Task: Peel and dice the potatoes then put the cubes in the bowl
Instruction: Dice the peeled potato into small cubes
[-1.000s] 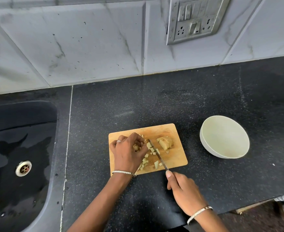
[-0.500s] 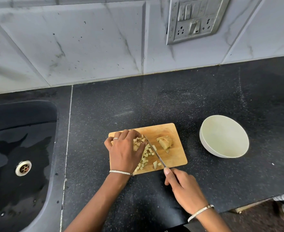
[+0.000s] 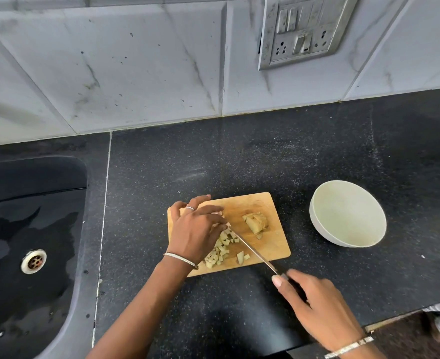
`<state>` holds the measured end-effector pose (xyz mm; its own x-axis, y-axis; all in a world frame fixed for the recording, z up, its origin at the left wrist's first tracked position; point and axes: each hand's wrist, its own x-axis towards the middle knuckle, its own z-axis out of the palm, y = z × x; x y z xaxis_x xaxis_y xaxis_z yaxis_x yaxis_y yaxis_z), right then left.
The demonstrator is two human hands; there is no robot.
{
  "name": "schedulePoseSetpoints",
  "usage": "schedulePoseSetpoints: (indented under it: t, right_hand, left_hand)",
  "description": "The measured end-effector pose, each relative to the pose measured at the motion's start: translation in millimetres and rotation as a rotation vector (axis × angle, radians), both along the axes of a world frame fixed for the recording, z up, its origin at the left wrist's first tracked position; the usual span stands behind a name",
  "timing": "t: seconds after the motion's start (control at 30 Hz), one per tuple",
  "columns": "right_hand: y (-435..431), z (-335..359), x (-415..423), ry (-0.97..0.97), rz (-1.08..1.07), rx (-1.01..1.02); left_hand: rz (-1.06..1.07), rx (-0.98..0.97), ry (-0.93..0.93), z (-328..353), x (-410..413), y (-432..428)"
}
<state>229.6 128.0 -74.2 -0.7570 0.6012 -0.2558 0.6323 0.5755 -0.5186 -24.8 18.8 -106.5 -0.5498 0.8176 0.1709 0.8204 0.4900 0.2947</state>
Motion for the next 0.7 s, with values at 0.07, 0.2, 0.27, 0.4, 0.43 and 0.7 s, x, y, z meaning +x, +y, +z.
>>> schedulePoseSetpoints:
  t: [0.07,0.2,0.27,0.4,0.43,0.7]
  right_hand:
    - [6,-4,11,-0.007,-0.041,-0.028]
    - [13,-10,21,0.005,-0.144,-0.061]
    - [11,-9,18,0.046,-0.174,-0.056]
    - [2,-3,5,0.151,-0.229,-0.044]
    - [0,-4,4,0.165,-0.24,-0.055]
    - [-3,-21,10,0.166,-0.271,-0.081]
  left_hand:
    - [0.054,-0.001,-0.023,-2,0,1]
    - [0.111,0.1,-0.135,3,12,10]
    - [0.076,0.099,-0.176,5,22,19]
    - [0.054,0.0,-0.176,3,40,39]
    - [0.062,-0.019,-0.177,1,43,44]
    - [0.113,0.014,-0.178,-10,46,53]
